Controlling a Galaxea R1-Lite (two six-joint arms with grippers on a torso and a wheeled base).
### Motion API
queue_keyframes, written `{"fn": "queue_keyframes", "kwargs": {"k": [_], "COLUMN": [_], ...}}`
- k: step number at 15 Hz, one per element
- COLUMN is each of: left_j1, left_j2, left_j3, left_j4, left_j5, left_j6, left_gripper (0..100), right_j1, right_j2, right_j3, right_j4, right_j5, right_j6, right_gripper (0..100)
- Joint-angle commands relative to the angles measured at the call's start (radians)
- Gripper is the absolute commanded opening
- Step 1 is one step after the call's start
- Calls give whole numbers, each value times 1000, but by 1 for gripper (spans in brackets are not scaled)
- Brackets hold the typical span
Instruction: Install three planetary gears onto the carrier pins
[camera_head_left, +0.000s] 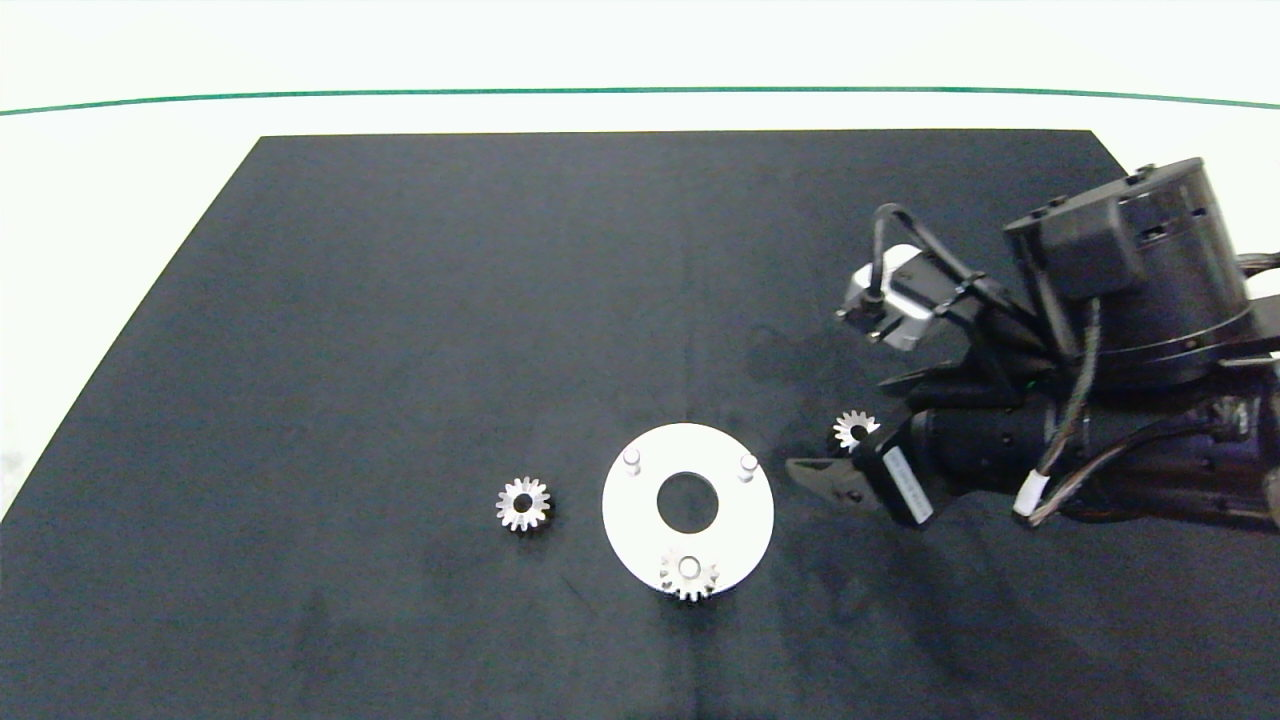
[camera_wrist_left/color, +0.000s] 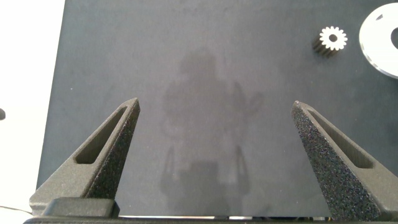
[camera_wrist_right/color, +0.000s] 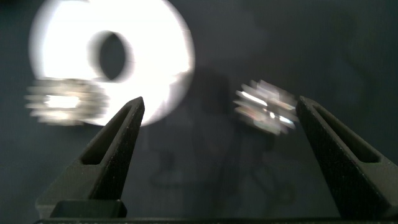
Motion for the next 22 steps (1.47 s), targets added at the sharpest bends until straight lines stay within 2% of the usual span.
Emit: {"fn": "queue_keyframes", "kwargs": {"k": [1, 4, 8, 14, 18, 22], "left_j1": [0, 0, -2, -3, -3, -2], "left_j2": [-1, -1, -4, -2, -5, -5], "left_j3": [1, 0, -3, -2, -2, -2], "left_j4": [3, 3, 3, 3, 3, 3], "left_j5": [-1, -1, -1, -1, -1, -1], "left_j6": [0, 0, 0, 0, -1, -1], "left_gripper": [100, 100, 100, 100, 100, 100], "right_j1": [-191, -197, -197, -199, -193, -193], "right_j2": [-87, -81, -29, 65, 112, 118], "right_j3": [124, 159, 158, 155, 147, 138], "right_j4": [-8, -46, -133, -178, -232, -238], "right_j5": [102, 115, 184, 183, 187, 189], "right_j6": [-6, -6, -3, -2, -5, -6], "right_gripper": [100, 100, 100, 99, 92, 83]}}
